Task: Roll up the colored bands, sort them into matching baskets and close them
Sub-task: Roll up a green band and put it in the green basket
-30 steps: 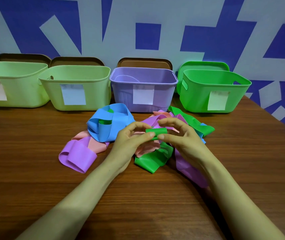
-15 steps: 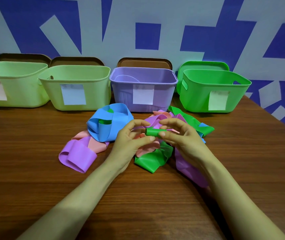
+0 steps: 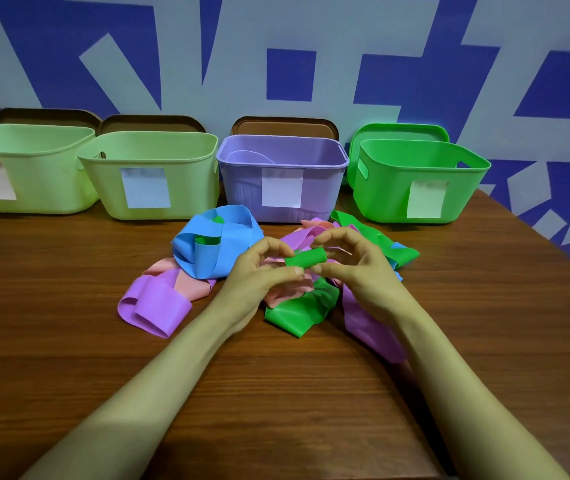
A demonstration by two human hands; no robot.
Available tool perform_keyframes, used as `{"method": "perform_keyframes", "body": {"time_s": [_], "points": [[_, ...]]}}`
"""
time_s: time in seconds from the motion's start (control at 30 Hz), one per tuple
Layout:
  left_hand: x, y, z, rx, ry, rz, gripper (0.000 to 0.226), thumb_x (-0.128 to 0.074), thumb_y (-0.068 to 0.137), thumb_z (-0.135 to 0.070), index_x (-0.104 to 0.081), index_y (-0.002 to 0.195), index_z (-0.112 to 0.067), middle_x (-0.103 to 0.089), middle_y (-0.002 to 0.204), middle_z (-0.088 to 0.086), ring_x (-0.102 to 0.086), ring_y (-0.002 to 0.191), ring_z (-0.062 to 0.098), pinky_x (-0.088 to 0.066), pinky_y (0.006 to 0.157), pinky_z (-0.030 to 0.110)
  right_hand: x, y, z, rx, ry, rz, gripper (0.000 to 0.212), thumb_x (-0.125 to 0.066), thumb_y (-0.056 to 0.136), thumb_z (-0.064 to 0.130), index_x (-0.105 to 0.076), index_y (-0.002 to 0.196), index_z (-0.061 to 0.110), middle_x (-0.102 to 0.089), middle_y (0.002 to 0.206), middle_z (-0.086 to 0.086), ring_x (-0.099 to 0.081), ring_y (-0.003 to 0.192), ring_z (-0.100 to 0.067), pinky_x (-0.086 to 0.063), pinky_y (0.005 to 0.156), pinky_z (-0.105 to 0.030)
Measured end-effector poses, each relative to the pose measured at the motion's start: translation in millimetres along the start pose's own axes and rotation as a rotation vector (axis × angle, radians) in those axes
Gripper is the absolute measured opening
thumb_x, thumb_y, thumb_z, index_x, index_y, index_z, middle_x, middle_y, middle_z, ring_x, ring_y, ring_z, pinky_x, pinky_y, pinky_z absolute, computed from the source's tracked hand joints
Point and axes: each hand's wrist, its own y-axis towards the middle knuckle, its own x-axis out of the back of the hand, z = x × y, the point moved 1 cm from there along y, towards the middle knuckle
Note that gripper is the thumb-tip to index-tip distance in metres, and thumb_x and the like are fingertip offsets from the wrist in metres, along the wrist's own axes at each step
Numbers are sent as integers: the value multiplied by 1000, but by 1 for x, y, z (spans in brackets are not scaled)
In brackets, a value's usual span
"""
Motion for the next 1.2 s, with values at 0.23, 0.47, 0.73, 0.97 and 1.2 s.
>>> {"method": "perform_keyframes", "body": {"time_s": [0.23,0.47,0.73,0.97,1.2], "points": [[-10,5,-35,-112,349,70,13,-70,82,-6,-60,86,-13,-65,86,1,-65,78,12,-54,75,23,11,3,41,6,-26,-18,45,-65,73,-20,-54,108,6,-66,97,-7,-65,78,-3,-51,72,-15],[-21,52,-56,-24,217,141,10,-63,87,-3,-62,90,-13,-67,82,1,-66,76,12,-57,77,23,31,45,52,-65,134,-90,30,-65,75,-13,-58,94,10,-64,76,0,-66,66,-8,-53,70,-16],[-41,147,-64,-42,265,63,18,-63,86,-1,-63,103,-8,-66,88,1,-62,78,5,-51,80,22,70,123,60,-160,197,-236,25,-63,79,-12,-58,89,10,-63,70,1,-65,59,-5,-54,58,-17],[-88,194,-111,212,-21,-22,13,-55,88,9,-56,89,-4,-59,80,12,-65,62,4,-57,70,18,114,164,117,-388,334,-261,12,-56,87,-4,-63,83,4,-70,66,3,-67,67,-4,-54,74,-15],[-120,242,-139,342,-25,-19,9,-55,90,5,-57,97,0,-60,87,10,-63,78,14,-56,76,20,157,202,143,-511,150,-304,9,-64,86,1,-62,88,10,-66,67,1,-62,57,-9,-57,72,-23]]}}
